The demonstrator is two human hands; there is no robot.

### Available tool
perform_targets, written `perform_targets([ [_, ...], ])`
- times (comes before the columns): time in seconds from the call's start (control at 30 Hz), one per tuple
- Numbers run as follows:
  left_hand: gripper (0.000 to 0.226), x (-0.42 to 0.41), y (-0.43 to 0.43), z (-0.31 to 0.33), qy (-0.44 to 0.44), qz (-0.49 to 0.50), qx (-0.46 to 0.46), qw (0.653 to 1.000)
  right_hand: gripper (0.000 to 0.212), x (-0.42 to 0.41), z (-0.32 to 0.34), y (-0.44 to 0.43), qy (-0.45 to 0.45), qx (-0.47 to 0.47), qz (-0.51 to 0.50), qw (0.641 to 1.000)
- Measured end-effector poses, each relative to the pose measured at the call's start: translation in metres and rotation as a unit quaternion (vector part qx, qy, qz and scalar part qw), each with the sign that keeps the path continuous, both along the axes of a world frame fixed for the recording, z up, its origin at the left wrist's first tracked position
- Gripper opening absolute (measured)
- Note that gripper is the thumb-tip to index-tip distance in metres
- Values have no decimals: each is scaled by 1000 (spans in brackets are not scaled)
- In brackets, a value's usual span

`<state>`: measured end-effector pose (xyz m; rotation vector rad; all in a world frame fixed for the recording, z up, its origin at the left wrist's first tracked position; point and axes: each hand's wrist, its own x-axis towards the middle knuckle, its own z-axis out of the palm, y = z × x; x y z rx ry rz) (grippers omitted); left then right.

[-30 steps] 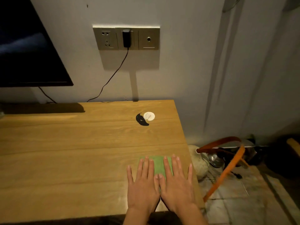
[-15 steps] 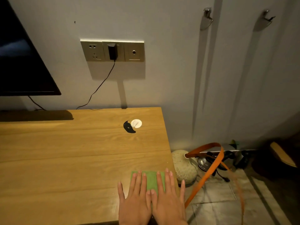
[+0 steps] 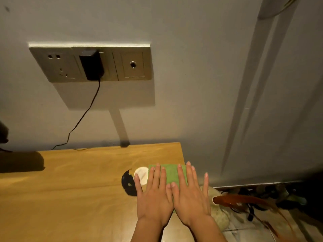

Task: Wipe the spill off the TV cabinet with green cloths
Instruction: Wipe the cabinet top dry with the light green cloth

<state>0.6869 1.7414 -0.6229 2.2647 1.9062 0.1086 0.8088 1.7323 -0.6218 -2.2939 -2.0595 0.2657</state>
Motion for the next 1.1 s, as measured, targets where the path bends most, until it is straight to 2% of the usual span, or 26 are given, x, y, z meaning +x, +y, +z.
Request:
perform_targets([
  [0.13,68,9,54,-4,28,-2,-22,999,66,8,-2,53,9,-1,4,1000],
  [0.3,66,12,99,-6,12,11,-5,1000,64,13,-5,101,23,-4,9,1000],
  [0.47,60,15,109,-8,5,20,11,1000,69,16,-6,114,28,-2,15,1000],
  [0.6,60,15,104,-6,16,20,13,1000,64,14,-7,108,29,-6,8,1000],
  [0.87,65,7,40,3,48,-9,8,999,65,8,-5,40,50,-10,-9,999],
  [1.1,59,0,-79,4,0,-16,33,999,59,0,3,-78,102,-46,-31,993],
])
